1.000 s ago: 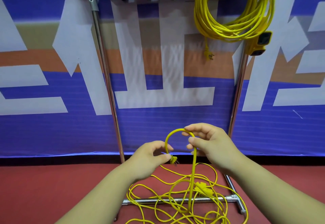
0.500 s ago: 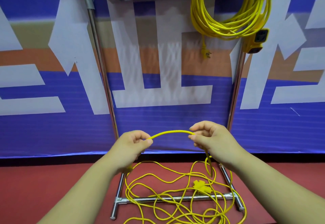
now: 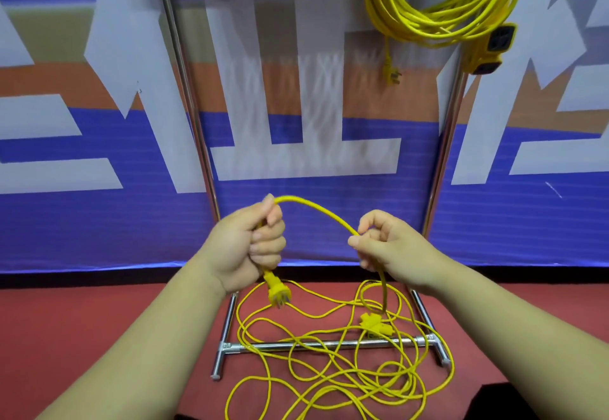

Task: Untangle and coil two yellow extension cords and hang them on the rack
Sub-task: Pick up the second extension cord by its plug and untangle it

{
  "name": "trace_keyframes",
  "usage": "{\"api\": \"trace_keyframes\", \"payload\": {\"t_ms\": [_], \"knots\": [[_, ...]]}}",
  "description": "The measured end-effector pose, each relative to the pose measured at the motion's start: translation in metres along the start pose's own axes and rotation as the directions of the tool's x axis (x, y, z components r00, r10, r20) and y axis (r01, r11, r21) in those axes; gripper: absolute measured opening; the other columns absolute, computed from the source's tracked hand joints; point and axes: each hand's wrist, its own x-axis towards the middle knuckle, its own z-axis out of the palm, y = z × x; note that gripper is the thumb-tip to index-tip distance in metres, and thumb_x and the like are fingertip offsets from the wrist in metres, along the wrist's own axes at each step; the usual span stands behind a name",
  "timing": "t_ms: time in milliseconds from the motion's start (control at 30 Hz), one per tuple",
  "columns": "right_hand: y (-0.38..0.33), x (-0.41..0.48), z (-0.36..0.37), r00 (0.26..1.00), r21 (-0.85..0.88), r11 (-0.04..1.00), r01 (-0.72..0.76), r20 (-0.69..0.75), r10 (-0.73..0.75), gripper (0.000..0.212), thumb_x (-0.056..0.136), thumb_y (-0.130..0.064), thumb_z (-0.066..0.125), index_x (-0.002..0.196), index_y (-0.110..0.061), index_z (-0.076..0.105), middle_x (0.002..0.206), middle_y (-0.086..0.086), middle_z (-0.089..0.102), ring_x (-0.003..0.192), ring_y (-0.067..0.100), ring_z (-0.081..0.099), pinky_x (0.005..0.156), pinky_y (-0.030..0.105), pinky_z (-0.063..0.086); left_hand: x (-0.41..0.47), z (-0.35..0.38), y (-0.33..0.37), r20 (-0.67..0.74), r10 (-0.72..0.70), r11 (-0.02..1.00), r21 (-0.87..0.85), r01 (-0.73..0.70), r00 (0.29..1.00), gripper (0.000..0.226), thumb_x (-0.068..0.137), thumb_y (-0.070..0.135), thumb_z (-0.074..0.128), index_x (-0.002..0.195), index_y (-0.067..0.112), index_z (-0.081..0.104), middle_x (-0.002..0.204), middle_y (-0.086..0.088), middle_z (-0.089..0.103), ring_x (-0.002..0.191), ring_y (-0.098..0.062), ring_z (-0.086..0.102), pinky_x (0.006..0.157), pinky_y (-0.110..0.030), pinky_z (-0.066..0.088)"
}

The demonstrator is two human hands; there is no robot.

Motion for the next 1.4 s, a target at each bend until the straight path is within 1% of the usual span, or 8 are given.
{"api": "trace_keyframes", "payload": {"t_ms": [167,367,433,500,567,900,1067,1400], "knots": [[0.015,0.003,-0.002,0.997,-0.136,0.989,-0.065,0.032,0.07,0.02,0.098,-0.012,0.061,0.092,-0.014,0.042,0.069,0.011,0.055,0.063,0.02,0.064,0.063,0.035,0.05,-0.001,-0.023,0.02,-0.259,0.19,0.942,-0.225,-0.25,0.947,0.037,0.101,0.044,0.045,0.073,0.023,0.056,0.053,0.009,0.031,0.04,-0.003,0.027,0.04,-0.015,0.021],[0.011,0.004,0.001,0.999,-0.214,0.977,-0.009,0.036,0.017,0.02,0.092,-0.007,0.067,0.087,-0.012,0.049,0.072,0.012,0.071,0.071,0.026,0.068,0.071,0.041,0.05,0.004,-0.034,-0.007,-0.407,0.228,0.963,0.228,-0.143,0.885,0.026,0.102,0.032,0.051,0.083,0.017,0.059,0.06,0.003,0.035,0.044,-0.007,0.025,0.041,-0.019,0.018],[0.007,0.004,0.005,1.0,-0.251,0.968,0.015,0.006,-0.014,0.021,0.089,-0.009,0.072,0.083,-0.012,0.051,0.068,0.013,0.069,0.071,0.034,0.068,0.07,0.041,0.05,0.005,-0.029,-0.02,-0.346,0.211,0.855,0.519,-0.001,0.914,0.017,0.095,0.027,0.062,0.086,0.014,0.063,0.059,0.004,0.04,0.044,-0.008,0.029,0.044,-0.021,0.019],[0.002,0.004,0.01,0.999,-0.236,0.971,0.035,-0.027,-0.043,0.021,0.087,-0.009,0.074,0.082,-0.012,0.053,0.066,0.014,0.067,0.075,0.041,0.068,0.069,0.043,0.052,0.006,-0.023,-0.033,-0.256,0.187,0.589,0.802,0.1,0.948,0.01,0.088,0.024,0.072,0.086,0.015,0.069,0.053,0.013,0.049,0.045,-0.004,0.041,0.048,-0.021,0.031],[-0.004,0.004,0.013,0.996,-0.198,0.979,0.052,-0.055,-0.064,0.02,0.086,-0.009,0.075,0.084,-0.011,0.055,0.069,0.019,0.068,0.074,0.042,0.068,0.072,0.048,0.057,0.009,-0.017,-0.046,-0.202,0.137,0.419,0.899,0.128,0.97,0.008,0.085,0.024,0.077,0.09,0.02,0.073,0.053,0.014,0.053,0.05,-0.002,0.047,0.055,-0.021,0.037],[-0.028,-0.004,0.02,0.98,0.279,0.96,0.022,-0.194,0.034,0.017,0.086,-0.007,0.075,0.094,-0.012,0.061,0.081,0.015,0.068,0.072,0.017,0.069,0.061,0.025,0.056,0.013,0.009,-0.066,-0.161,-0.01,0.665,0.736,0.126,0.987,0.031,0.08,0.025,0.083,0.109,0.03,0.073,0.096,0.001,0.071,0.062,-0.006,0.056,0.06,-0.019,0.044],[-0.029,-0.004,0.016,0.973,0.446,0.895,0.019,-0.215,0.087,0.015,0.089,-0.008,0.072,0.096,-0.013,0.059,0.08,0.008,0.073,0.066,0.011,0.067,0.059,0.021,0.056,0.015,0.019,-0.071,-0.105,0.012,0.629,0.774,0.074,0.994,0.014,0.083,0.029,0.079,0.097,0.031,0.078,0.074,0.012,0.067,0.063,-0.008,0.055,0.057,-0.02,0.043],[-0.03,-0.009,0.005,0.939,0.26,0.956,0.137,-0.343,-0.042,0.033,0.093,-0.02,0.068,0.115,-0.026,0.045,0.094,0.015,0.073,0.069,0.024,0.071,0.069,0.038,0.062,0.021,0.027,-0.058,-0.178,0.146,0.732,0.681,0.015,0.973,0.004,0.091,0.02,0.071,0.094,0.019,0.074,0.058,0.001,0.051,0.053,-0.012,0.043,0.047,-0.022,0.032]]}}
